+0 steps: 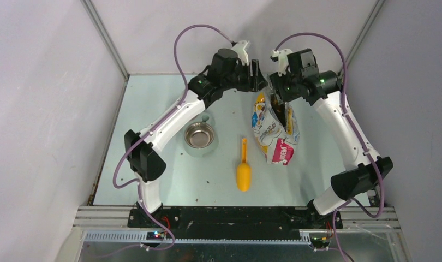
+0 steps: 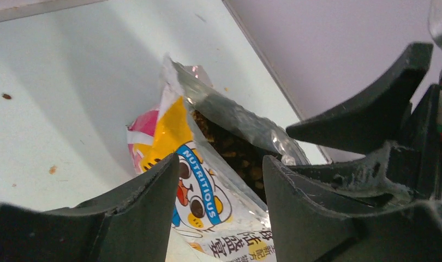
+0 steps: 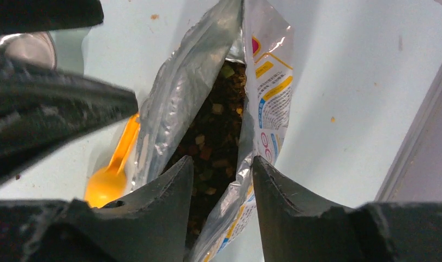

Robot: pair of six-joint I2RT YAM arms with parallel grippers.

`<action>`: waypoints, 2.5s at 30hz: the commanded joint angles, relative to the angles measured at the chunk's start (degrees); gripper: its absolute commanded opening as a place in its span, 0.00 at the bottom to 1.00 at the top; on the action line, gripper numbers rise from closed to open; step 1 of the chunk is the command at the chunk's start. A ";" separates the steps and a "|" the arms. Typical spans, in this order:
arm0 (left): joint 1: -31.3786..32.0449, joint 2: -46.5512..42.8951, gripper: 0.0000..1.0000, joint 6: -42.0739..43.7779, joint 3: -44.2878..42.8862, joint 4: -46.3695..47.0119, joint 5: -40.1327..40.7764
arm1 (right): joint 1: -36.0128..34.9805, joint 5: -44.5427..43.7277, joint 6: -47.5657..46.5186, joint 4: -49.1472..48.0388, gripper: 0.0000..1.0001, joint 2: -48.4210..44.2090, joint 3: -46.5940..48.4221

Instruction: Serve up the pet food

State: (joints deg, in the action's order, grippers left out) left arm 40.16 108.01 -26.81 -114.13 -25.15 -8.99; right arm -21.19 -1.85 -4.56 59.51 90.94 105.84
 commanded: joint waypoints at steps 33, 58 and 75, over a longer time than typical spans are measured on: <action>4.40 2.51 0.00 20.85 -18.72 -9.39 9.34 | 7.41 -1.46 1.24 -0.87 0.00 -6.65 -1.42; 5.51 3.77 0.65 12.17 -7.82 -9.04 1.43 | 5.47 2.92 -6.57 1.09 0.29 6.68 8.35; 1.88 2.52 0.65 15.99 -14.22 -4.41 -7.30 | 9.91 -6.05 -6.22 -1.60 0.00 6.76 13.57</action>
State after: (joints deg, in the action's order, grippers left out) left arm 43.59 112.68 -13.30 -123.57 -33.21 -9.41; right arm -11.42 -5.76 -10.72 61.41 99.29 114.39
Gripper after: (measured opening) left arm 0.553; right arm 0.008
